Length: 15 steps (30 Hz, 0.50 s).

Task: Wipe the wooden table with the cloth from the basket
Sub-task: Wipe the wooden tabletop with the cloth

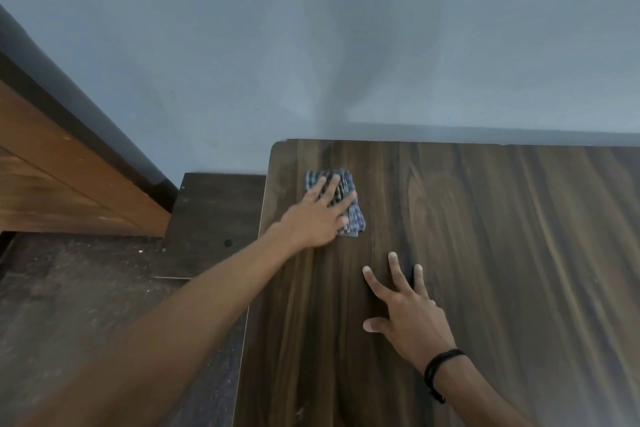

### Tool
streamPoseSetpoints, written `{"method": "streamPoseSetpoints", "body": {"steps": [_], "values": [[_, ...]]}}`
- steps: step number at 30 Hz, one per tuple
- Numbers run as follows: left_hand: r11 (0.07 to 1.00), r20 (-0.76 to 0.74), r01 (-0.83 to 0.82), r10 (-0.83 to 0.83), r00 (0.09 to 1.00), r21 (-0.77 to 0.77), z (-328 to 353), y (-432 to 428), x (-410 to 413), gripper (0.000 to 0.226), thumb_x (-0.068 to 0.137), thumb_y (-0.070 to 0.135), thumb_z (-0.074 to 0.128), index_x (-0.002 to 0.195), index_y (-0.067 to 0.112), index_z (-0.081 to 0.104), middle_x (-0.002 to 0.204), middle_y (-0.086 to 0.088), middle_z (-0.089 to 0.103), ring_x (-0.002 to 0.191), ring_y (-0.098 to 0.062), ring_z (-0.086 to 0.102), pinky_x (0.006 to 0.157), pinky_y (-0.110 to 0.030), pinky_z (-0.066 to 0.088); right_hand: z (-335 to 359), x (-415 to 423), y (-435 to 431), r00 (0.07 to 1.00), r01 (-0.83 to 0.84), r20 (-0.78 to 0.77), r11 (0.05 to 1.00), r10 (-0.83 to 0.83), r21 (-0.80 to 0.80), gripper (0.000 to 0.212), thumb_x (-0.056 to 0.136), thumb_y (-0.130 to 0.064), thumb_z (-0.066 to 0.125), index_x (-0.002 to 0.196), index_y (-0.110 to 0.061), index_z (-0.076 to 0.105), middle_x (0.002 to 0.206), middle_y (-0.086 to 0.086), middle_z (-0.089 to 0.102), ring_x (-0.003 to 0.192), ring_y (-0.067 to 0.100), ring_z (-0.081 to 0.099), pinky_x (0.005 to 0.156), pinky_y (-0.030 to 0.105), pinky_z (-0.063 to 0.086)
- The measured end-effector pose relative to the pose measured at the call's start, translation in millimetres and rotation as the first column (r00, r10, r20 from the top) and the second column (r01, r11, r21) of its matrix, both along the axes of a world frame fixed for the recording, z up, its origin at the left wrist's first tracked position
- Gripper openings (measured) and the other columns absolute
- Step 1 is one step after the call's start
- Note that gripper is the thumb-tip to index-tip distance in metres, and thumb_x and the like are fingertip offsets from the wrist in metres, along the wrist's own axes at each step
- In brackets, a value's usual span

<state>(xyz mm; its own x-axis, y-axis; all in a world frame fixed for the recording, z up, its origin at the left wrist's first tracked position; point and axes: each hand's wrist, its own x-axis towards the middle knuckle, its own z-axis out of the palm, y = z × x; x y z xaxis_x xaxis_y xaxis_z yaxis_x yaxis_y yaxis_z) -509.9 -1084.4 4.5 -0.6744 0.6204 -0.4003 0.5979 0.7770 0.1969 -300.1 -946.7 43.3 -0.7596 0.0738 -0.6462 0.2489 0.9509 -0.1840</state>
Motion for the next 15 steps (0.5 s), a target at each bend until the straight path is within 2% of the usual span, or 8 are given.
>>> {"method": "streamPoseSetpoints", "body": {"steps": [2,4,5,9,10,12,13,15], "values": [[0.999,0.022,0.02,-0.02,1.0,0.04,-7,-7,-13,0.059,0.099,0.042,0.012,0.154,0.028,-0.004,0.161,-0.01,-0.025,0.144,-0.037,-0.031,0.118,-0.063,-0.002,0,-1,-1,1.0,-0.006,-0.002,1.0,0.006,-0.001,0.087,0.096,-0.053,0.054,0.154,-0.05,-0.01,0.156,-0.005,-0.037,0.148,0.04,-0.022,0.117,0.058,0.03],[0.974,0.057,-0.221,0.219,0.974,0.046,-1,-13,-47,0.059,0.103,0.044,0.014,0.156,0.033,-0.009,0.161,-0.01,-0.027,0.146,-0.036,-0.028,0.12,-0.06,0.001,0,-1,-1,1.0,-0.013,-0.01,1.0,0.013,-0.002,0.087,0.096,-0.054,0.054,0.154,-0.049,-0.011,0.159,-0.004,-0.035,0.148,0.041,-0.021,0.116,0.058,0.031],[0.97,0.062,-0.242,0.24,0.969,0.014,3,-12,-51,0.061,0.105,0.043,0.018,0.156,0.034,-0.014,0.159,-0.009,-0.03,0.146,-0.035,-0.027,0.121,-0.059,0.001,0,-1,0,1.0,-0.016,-0.008,1.0,0.016,0.001,0.087,0.096,-0.054,0.053,0.154,-0.049,-0.011,0.158,-0.004,-0.035,0.148,0.041,-0.021,0.116,0.058,0.031],[0.998,-0.012,0.044,-0.044,0.999,-0.035,3,-4,-14,0.061,0.103,0.044,0.016,0.153,0.035,-0.019,0.154,-0.005,-0.035,0.141,-0.03,-0.033,0.115,-0.056,-0.003,-2,1,2,1.0,-0.002,-0.003,1.0,0.002,-0.014,0.086,0.096,-0.053,0.054,0.153,-0.051,-0.011,0.154,-0.007,-0.039,0.148,0.04,-0.023,0.117,0.059,0.028],[0.999,-0.036,0.046,-0.046,0.998,-0.007,0,-6,-27,0.06,0.103,0.044,0.014,0.153,0.033,-0.018,0.156,-0.007,-0.033,0.141,-0.032,-0.032,0.115,-0.054,-0.007,-2,0,2,1.0,-0.003,-0.009,1.0,0.003,-0.015,0.086,0.096,-0.053,0.054,0.153,-0.051,-0.011,0.155,-0.006,-0.039,0.148,0.04,-0.024,0.117,0.059,0.027],[0.984,0.017,-0.175,0.175,0.984,0.016,4,-5,-65,0.06,0.105,0.043,0.014,0.157,0.029,-0.014,0.16,-0.014,-0.026,0.146,-0.037,-0.026,0.119,-0.05,-0.009,-2,-1,0,1.0,-0.003,-0.005,1.0,0.003,-0.017,0.087,0.096,-0.052,0.054,0.154,-0.05,-0.011,0.156,-0.005,-0.038,0.147,0.041,-0.024,0.117,0.059,0.028],[0.98,0.025,-0.201,0.201,0.979,-0.006,10,1,-72,0.061,0.106,0.042,0.016,0.158,0.028,-0.012,0.161,-0.016,-0.025,0.146,-0.039,-0.024,0.12,-0.051,-0.008,-1,-1,0,1.0,0.0,-0.004,1.0,0.0,-0.017,0.087,0.096,-0.052,0.054,0.154,-0.05,-0.011,0.156,-0.005,-0.038,0.147,0.041,-0.024,0.117,0.058,0.028],[0.999,0.013,-0.017,0.017,1.0,-0.029,7,19,-58,0.062,0.103,0.041,0.015,0.158,0.027,-0.009,0.16,-0.014,-0.027,0.145,-0.038,-0.028,0.12,-0.057,-0.006,-1,1,1,1.0,0.007,-0.008,1.0,-0.007,-0.005,0.087,0.096,-0.053,0.054,0.153,-0.05,-0.011,0.156,-0.006,-0.039,0.148,0.04,-0.024,0.117,0.058,0.029]]}}
